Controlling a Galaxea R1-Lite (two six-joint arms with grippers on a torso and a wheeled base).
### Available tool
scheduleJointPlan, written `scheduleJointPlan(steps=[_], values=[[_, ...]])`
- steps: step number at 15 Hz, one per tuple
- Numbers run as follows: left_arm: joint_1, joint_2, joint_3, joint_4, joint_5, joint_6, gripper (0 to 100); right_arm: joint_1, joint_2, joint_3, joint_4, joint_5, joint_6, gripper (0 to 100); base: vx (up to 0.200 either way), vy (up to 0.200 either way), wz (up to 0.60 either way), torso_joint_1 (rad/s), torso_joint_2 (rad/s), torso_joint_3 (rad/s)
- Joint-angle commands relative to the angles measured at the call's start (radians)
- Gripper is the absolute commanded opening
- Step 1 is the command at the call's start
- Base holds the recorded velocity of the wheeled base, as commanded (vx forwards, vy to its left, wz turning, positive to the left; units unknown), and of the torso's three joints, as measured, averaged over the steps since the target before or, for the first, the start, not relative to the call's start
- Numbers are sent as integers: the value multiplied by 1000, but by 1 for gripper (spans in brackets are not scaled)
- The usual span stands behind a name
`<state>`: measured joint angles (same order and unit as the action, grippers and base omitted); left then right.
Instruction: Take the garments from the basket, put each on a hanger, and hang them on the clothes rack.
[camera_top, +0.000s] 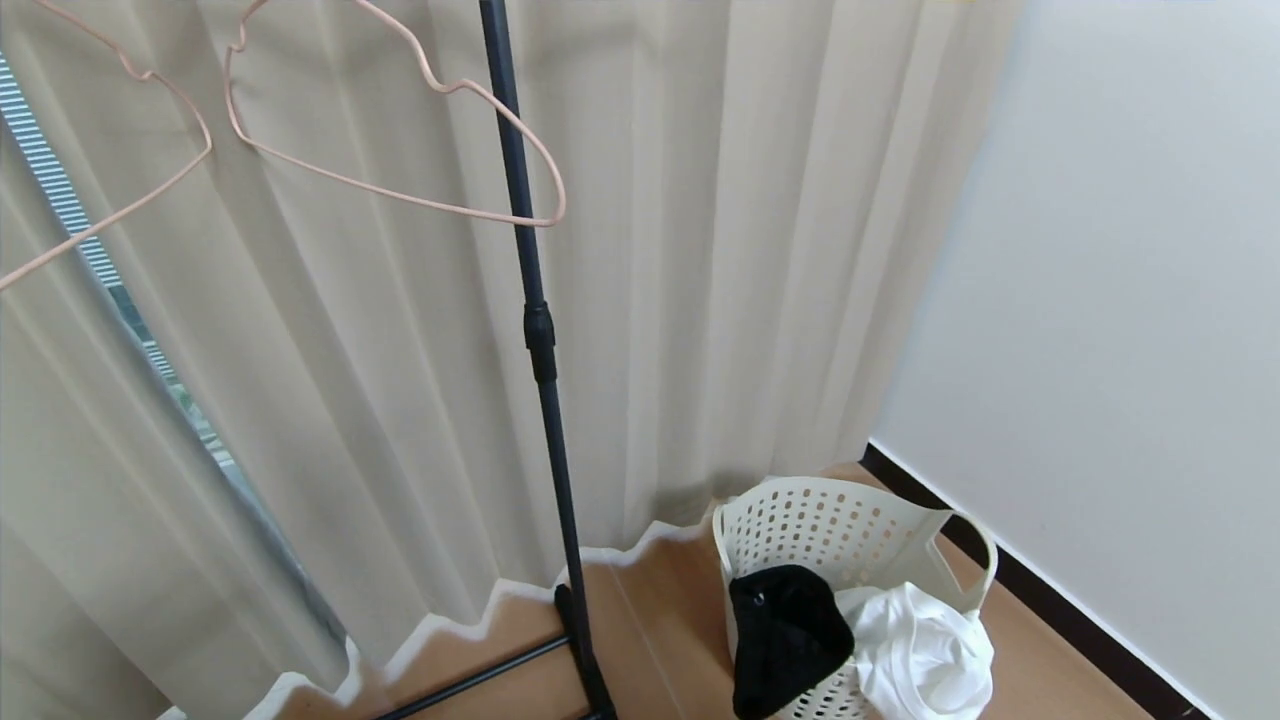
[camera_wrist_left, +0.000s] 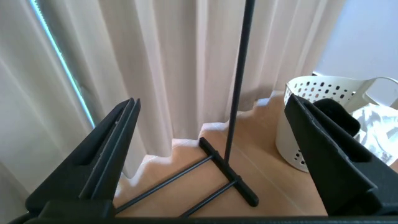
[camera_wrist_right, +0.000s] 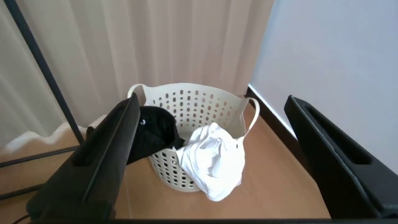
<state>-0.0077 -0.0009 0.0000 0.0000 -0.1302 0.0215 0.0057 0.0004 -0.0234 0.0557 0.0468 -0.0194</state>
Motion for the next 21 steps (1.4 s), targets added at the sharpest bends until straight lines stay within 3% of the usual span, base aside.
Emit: scheduleJointPlan(steps=[1,21], values=[[0,1,0,0,0,0,100,0,0,0,-1,1,-1,100,0,0,0,0,0,0],[0,1,0,0,0,0,100,0,0,-1,1,2,7,100,0,0,0,3,2,-168]])
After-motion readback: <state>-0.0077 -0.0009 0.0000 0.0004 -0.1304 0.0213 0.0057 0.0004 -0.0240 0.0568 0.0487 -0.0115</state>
